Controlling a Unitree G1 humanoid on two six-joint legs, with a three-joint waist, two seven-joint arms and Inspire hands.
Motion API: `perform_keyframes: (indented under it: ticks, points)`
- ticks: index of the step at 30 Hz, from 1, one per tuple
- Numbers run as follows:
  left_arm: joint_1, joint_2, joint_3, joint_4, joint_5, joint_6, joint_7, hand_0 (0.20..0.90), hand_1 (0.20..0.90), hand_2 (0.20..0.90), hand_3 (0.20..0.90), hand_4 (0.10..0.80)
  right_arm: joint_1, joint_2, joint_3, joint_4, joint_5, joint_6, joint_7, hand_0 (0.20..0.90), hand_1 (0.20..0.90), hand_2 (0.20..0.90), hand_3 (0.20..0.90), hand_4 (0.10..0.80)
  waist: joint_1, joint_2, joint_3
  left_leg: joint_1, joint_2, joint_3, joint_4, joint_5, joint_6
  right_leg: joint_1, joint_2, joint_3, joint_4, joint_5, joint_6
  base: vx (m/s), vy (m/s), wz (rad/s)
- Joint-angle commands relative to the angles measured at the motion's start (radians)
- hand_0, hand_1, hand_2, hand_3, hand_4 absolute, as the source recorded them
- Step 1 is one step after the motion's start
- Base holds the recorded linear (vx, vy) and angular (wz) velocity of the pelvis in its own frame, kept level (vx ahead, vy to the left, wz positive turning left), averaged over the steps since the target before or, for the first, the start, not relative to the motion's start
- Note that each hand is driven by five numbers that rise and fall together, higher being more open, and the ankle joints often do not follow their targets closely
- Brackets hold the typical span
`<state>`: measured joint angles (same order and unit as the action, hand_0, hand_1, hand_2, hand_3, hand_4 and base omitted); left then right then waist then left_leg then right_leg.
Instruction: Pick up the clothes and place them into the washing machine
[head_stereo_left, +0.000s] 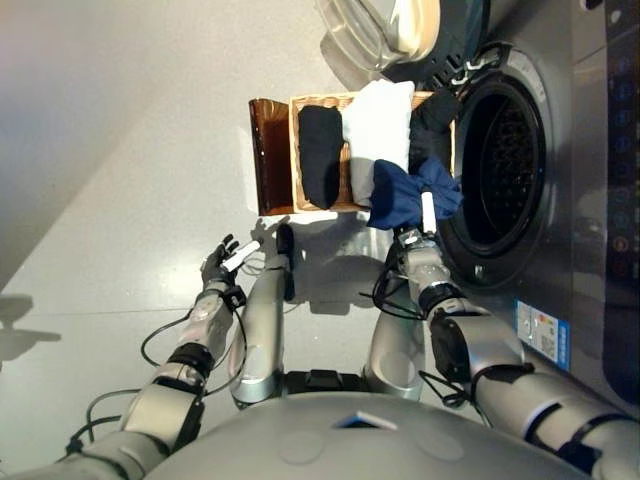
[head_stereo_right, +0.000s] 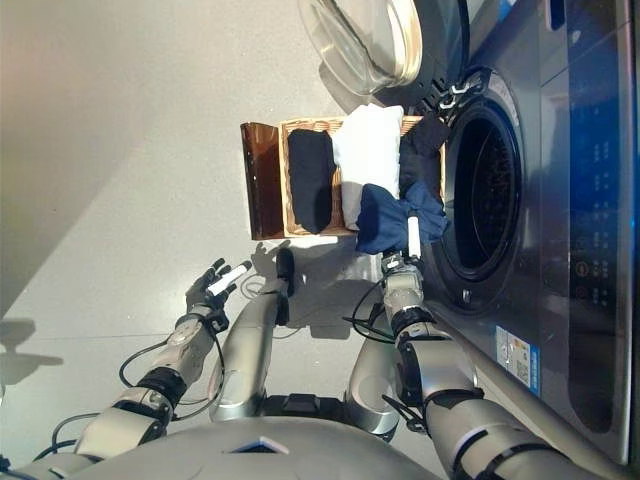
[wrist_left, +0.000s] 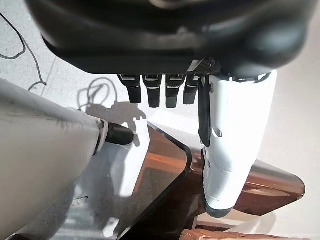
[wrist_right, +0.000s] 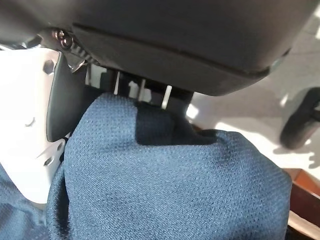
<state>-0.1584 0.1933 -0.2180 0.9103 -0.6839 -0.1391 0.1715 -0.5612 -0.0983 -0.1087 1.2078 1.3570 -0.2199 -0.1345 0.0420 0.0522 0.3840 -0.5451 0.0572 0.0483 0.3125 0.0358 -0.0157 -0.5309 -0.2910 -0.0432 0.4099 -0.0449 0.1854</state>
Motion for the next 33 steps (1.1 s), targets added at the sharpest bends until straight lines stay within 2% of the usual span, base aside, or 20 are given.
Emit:
perform_keyframes:
  ticks: [1, 3, 8, 26, 33]
  points:
    - [0.027, 0.046, -0.008, -0.038, -0.008, -0.049, -0.003, 0.900, 0.900, 0.900, 0.900, 0.800, 0.007, -0.022, -0.013, -0.098, 0.013, -0.043, 0.011, 0.200, 0.200, 0.200, 0.200, 0.300, 0.007, -0.006, -0.035, -0.011, 0.019, 0.007, 0.165, -0.154, -0.050, -0.015, 0.005, 0.005, -0.016, 0.041, -0.037, 0.000, 0.000, 0.00]
    - [0.027, 0.046, -0.008, -0.038, -0.008, -0.049, -0.003, 0.900, 0.900, 0.900, 0.900, 0.800, 0.007, -0.022, -0.013, -0.098, 0.013, -0.043, 0.011, 0.200, 0.200, 0.200, 0.200, 0.300, 0.007, -0.006, -0.035, -0.011, 0.019, 0.007, 0.165, -0.154, -0.050, -0.015, 0.005, 0.005, -0.016, 0.041, -0.037, 0.000, 0.000, 0.00]
    - [0.050, 0.057, -0.006, -0.046, -0.006, -0.045, -0.009, 0.900, 0.900, 0.900, 0.900, 0.800, -0.042, -0.077, -0.115, -0.105, 0.068, -0.097, -0.011, 0.200, 0.200, 0.200, 0.200, 0.300, 0.007, 0.012, -0.052, -0.034, 0.019, 0.013, 0.188, -0.169, -0.052, -0.054, 0.006, 0.016, 0.020, 0.023, -0.039, 0.005, -0.006, 0.01]
    - [0.064, 0.088, -0.006, -0.041, 0.002, -0.040, -0.027, 0.900, 0.900, 0.900, 0.900, 0.800, -0.160, -0.347, -0.307, -0.011, 0.159, -0.150, -0.059, 0.200, 0.200, 0.200, 0.200, 0.300, -0.001, 0.034, -0.092, -0.049, 0.012, 0.028, 0.187, -0.178, -0.049, -0.086, 0.005, 0.046, 0.032, 0.017, -0.039, -0.004, 0.000, -0.01]
    - [0.078, 0.087, -0.001, -0.044, -0.007, -0.033, -0.027, 0.900, 0.900, 0.900, 0.900, 0.800, -0.198, -0.367, -0.333, -0.058, 0.215, -0.195, -0.062, 0.200, 0.200, 0.200, 0.200, 0.300, 0.000, 0.040, -0.105, -0.063, 0.013, 0.039, 0.192, -0.180, -0.045, -0.114, 0.005, 0.060, 0.039, 0.022, -0.036, -0.006, 0.010, 0.00]
